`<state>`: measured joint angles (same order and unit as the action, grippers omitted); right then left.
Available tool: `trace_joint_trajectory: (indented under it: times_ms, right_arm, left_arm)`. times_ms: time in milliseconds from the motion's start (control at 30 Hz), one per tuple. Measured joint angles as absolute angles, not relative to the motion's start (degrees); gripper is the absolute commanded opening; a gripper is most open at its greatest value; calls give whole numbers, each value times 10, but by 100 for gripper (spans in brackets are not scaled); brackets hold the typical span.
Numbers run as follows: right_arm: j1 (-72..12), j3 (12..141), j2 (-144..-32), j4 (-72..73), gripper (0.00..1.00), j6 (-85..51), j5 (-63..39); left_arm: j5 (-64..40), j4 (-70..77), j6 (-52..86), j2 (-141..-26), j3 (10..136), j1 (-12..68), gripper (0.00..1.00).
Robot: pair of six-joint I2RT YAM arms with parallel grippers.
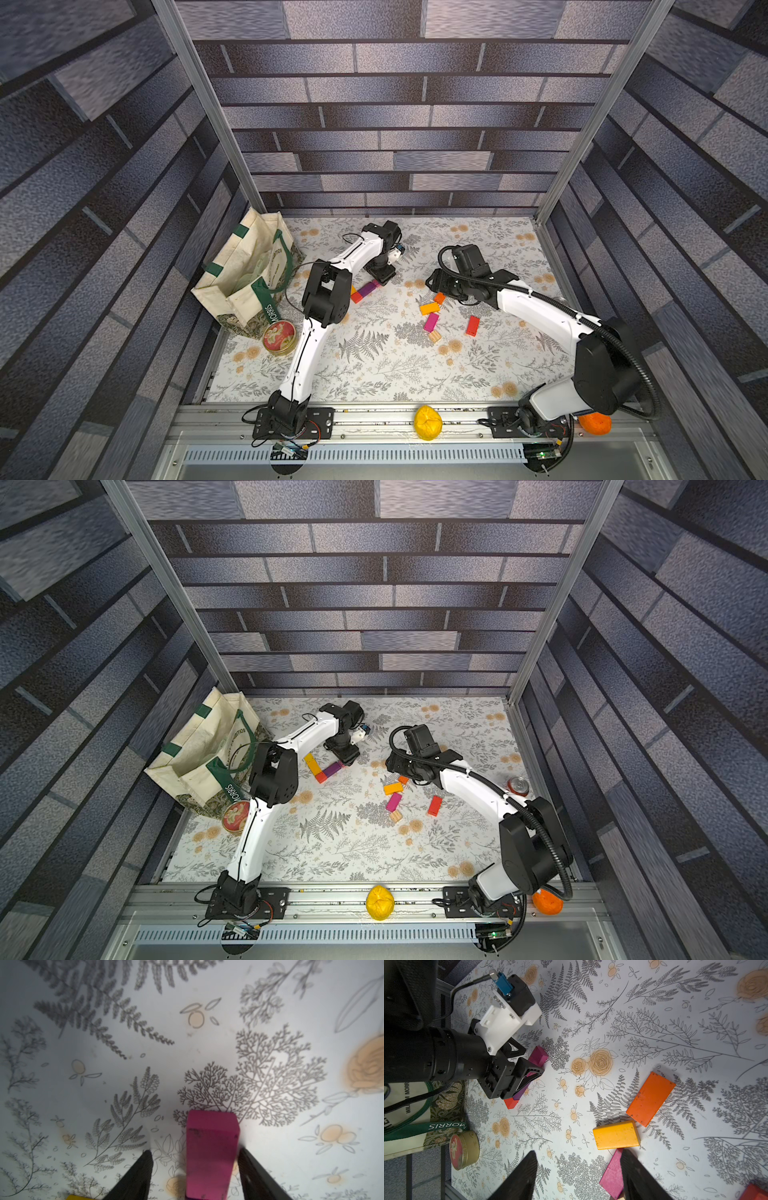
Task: Assemble the letter v with building blocks
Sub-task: Assemble the building block at the center of the board.
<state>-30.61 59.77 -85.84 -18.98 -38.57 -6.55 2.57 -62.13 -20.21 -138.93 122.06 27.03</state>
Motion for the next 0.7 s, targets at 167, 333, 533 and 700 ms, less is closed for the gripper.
trace_joint_trajectory:
  times_ms: [167, 333, 533, 700]
  right_arm:
    - [-306, 598, -865, -190, 69, -385, -66]
    - [-306, 613, -868, -192, 72, -380, -65]
    - [-306, 650, -869, -193, 76, -361, -65]
    - [-306, 673, -869, -199, 78, -346, -62]
  left_arm:
    - [12, -623, -193, -1390, 1228, 270, 82]
    - [-7, -620, -185, -1389, 1234, 270, 98]
    - [-33, -602, -173, -1362, 1234, 270, 100]
    - [-53, -571, -147, -1287, 1233, 264, 100]
